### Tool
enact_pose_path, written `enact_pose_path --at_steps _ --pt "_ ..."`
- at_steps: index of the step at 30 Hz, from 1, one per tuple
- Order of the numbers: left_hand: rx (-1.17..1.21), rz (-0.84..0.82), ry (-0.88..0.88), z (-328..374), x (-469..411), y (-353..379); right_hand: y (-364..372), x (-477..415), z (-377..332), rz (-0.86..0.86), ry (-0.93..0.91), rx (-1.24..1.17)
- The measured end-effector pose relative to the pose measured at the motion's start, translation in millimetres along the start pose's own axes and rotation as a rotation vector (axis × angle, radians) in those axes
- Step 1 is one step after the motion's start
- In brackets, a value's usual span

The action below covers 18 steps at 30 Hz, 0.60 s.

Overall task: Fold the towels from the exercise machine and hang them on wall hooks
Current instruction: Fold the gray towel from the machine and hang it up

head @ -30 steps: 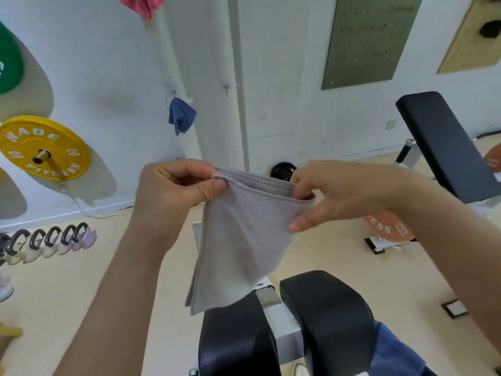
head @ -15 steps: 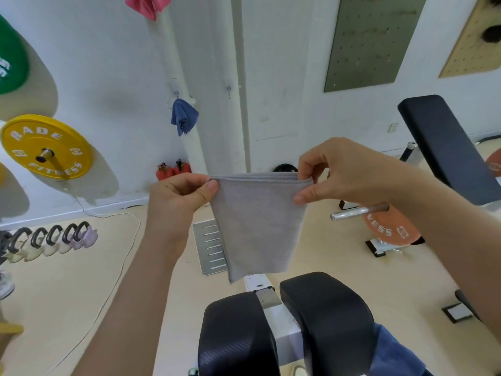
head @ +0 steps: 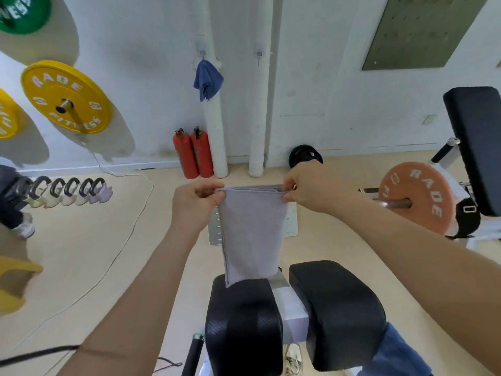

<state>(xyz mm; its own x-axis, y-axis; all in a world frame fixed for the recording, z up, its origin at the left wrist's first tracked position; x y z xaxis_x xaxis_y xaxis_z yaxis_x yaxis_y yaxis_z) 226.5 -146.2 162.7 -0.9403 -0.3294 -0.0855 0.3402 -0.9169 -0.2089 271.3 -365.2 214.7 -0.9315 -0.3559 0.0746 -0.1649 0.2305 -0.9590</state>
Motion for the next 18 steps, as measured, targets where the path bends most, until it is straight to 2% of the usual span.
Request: enact_pose_path --at_steps 5,9,12,14,18 --pt "-0.023 0.12 0.168 10 -14 -13 5 -15 -6 0.298 -0.168 0.114" --pt "-0.206 0.067 0.242 -15 17 -23 39 10 3 0.452 -0.303 0.223" --pt "-0.357 -0.084 0.191 -68 62 -23 107 42 14 0.35 -0.351 0.268" --pt "-0.45 -0.201 0.091 -109 94 -24 158 72 20 0.221 -0.384 0.312" --pt "-0.571 -0.413 -0.049 -171 156 -26 232 136 17 -0.036 -0.333 0.303"
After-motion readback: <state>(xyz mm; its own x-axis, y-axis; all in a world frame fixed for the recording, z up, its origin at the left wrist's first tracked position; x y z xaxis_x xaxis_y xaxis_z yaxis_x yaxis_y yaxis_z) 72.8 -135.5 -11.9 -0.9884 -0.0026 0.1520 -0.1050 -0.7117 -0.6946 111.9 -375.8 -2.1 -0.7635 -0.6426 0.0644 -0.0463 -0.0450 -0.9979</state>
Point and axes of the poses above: each hand's wrist, its own x-axis away from the middle knuckle, its own y-axis out of the palm, z = x × y, the point moved 1 cm from there along -x, towards the middle knuckle, and after that the axes turned 4 degrees about y, right-handed, at the moved point
